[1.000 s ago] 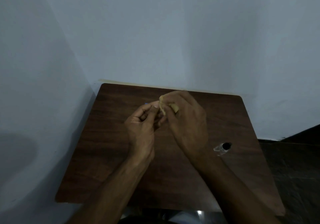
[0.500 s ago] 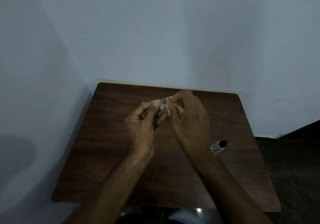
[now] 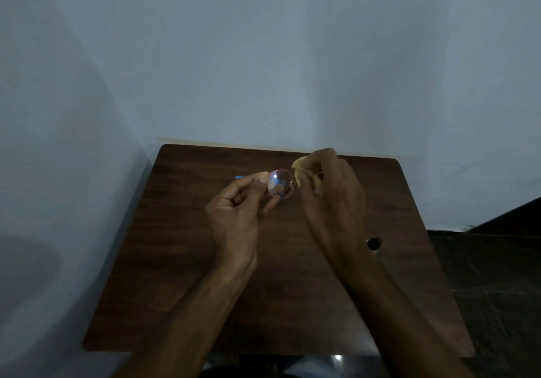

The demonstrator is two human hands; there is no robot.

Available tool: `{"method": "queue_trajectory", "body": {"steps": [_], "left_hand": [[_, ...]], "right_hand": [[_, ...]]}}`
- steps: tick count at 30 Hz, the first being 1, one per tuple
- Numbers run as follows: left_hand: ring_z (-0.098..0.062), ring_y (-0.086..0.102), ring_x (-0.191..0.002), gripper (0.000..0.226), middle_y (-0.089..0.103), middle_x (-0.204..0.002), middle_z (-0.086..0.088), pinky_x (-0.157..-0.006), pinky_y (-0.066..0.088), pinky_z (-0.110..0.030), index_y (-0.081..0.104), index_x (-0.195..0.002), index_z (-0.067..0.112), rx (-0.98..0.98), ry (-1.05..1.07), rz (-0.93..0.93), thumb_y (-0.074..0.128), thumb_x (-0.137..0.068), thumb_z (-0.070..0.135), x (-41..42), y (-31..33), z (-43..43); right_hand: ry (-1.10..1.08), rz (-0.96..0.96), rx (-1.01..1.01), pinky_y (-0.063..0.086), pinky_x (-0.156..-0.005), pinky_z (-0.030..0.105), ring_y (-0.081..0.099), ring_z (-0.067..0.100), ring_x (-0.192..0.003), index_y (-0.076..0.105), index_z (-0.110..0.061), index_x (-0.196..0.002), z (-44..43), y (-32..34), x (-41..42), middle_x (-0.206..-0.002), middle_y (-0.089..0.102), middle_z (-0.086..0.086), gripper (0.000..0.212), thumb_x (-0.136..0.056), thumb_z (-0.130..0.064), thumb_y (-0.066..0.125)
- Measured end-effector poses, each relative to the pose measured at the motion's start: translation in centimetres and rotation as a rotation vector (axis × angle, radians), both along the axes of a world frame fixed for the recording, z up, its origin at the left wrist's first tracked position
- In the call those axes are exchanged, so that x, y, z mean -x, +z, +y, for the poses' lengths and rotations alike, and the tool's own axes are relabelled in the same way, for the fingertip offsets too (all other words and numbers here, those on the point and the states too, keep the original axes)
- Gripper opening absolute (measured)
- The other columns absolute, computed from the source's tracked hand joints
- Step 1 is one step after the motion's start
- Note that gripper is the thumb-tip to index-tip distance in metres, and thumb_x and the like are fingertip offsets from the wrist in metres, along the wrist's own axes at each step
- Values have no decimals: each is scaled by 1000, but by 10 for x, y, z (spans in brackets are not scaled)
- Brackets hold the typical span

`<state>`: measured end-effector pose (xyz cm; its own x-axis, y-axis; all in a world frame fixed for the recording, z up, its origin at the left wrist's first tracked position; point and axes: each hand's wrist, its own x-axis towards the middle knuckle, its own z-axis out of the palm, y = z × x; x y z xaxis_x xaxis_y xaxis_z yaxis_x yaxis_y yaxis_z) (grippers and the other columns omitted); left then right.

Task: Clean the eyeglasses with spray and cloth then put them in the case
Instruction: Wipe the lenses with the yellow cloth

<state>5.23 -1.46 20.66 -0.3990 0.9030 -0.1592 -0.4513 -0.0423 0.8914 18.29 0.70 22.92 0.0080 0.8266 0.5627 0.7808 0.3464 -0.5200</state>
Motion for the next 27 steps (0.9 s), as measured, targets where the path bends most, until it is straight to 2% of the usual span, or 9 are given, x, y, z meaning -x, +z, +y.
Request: {"method": "queue_trajectory", "body": {"steps": [3,7,11,16,20,22,24,25,27], "left_hand": [[-25,80,-90,11,82,-94,-6,-67,63,-24,79,-100,10,-1,5,21,72,-94,4,4,0,1],[-27,80,-90,10,82,-94,-7,-68,65,-26,78,-100,10,-6,15,21,73,-93,6,5,1,3],[-28,79,-90,9,81,-95,-13,-67,64,-26,78,-96,12,14,28,-21,73,-93,5,8,-1,6],[-21,79,-83,8,81,-91,-9,-67,63,-26,77,-99,8,5,22,-62,72,-95,6,11,-1,9],[-25,80,-89,16,80,-94,-11,-68,62,-27,75,-108,0,5,28,-102,72,-95,8,15,-3,13],[-30,79,-94,21,79,-98,-14,-69,62,-27,74,-112,-3,8,27,-117,72,-95,9,17,-4,14],[-25,79,-90,16,79,-94,-11,-67,62,-25,74,-108,1,15,31,-130,71,-95,9,17,-3,15],[-22,79,-87,14,79,-92,-9,-65,61,-24,75,-107,2,15,32,-142,71,-95,9,17,-2,16],[-19,77,-84,14,78,-92,-8,-65,61,-24,76,-105,4,15,46,-149,72,-93,11,18,-1,17]], "right_hand": [[43,-1,-3,56,-70,35,64,15,-87,61,-15,-98,-2,-4,-3,-99,70,-2,21,-88,-5,77],[-84,113,-6,58,-71,42,66,16,-86,60,-16,-98,14,-6,-17,-97,71,-4,20,-90,-8,76],[57,23,8,54,-73,30,63,13,-89,62,-17,-101,-4,-11,-1,-101,70,-4,20,-90,-8,75],[-66,100,25,58,-71,42,64,16,-86,59,-19,-102,17,-20,-16,-96,68,-2,24,-90,-7,75],[51,-52,-25,47,-73,25,58,14,-86,64,-12,-102,-2,-24,-3,-98,66,0,21,-88,-2,75],[-31,-27,-44,50,-73,34,57,16,-85,63,-12,-100,7,-29,-13,-95,64,1,16,-89,-3,71],[-94,48,-21,54,-71,43,59,18,-85,62,-12,-100,16,-31,-17,-95,63,1,13,-90,-6,68],[-87,60,-22,56,-71,41,59,16,-85,62,-12,-102,15,-31,-15,-97,64,2,15,-90,-6,68],[-37,62,-36,55,-76,25,58,9,-91,63,-10,-108,6,-28,-7,-105,63,1,21,-90,-4,73]]}}
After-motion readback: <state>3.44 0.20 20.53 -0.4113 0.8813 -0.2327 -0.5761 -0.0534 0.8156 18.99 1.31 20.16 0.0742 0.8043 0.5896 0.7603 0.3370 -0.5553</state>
